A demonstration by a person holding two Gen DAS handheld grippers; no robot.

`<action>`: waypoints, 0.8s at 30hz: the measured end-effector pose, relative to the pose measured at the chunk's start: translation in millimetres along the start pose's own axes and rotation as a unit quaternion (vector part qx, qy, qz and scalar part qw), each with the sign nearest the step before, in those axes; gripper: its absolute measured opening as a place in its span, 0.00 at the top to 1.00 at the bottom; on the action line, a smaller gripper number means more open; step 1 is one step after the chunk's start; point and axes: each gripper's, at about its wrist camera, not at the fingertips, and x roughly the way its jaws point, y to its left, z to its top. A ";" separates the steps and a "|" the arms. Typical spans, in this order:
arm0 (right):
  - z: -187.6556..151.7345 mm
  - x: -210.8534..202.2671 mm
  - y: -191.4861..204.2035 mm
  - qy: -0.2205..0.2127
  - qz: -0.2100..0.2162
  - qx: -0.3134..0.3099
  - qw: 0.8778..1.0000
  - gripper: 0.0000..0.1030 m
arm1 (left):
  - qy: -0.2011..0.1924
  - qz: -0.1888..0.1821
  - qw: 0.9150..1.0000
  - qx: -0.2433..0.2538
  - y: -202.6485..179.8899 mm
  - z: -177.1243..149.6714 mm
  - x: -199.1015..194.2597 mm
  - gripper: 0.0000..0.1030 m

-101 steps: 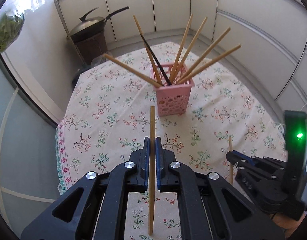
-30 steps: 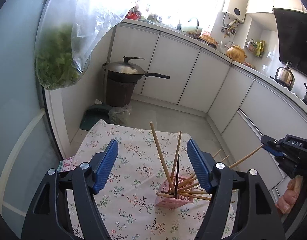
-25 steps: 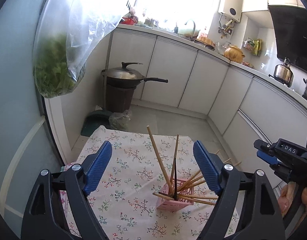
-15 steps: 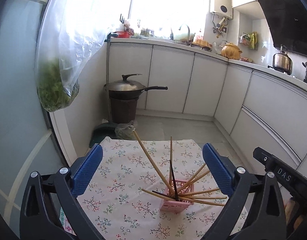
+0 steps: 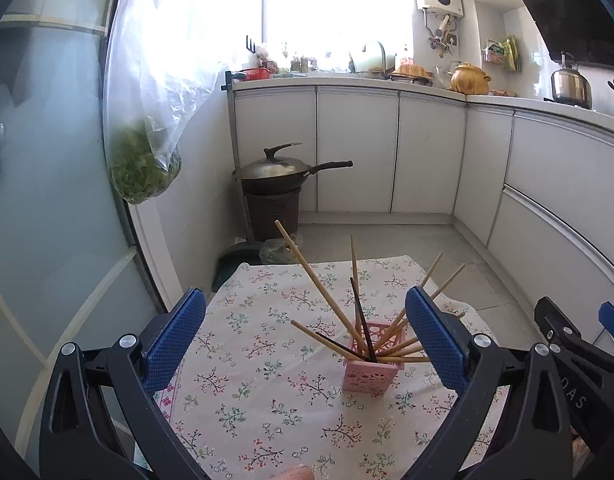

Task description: Organize utensils

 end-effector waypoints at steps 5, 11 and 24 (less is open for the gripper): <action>-19.5 -6.3 -6.4 0.009 -0.062 -0.016 0.998 0.06 | 0.002 -0.021 1.000 -0.004 -0.5 -20.7 -11.9 0.07; -42.9 -14.4 -20.9 0.037 -0.050 -0.001 0.998 0.06 | 0.022 -0.022 0.999 0.008 -8.6 -39.1 -10.1 0.07; -49.8 -4.1 -29.9 0.047 -0.040 0.012 0.998 0.06 | 0.041 -0.037 0.998 0.021 -19.6 -44.9 2.7 0.07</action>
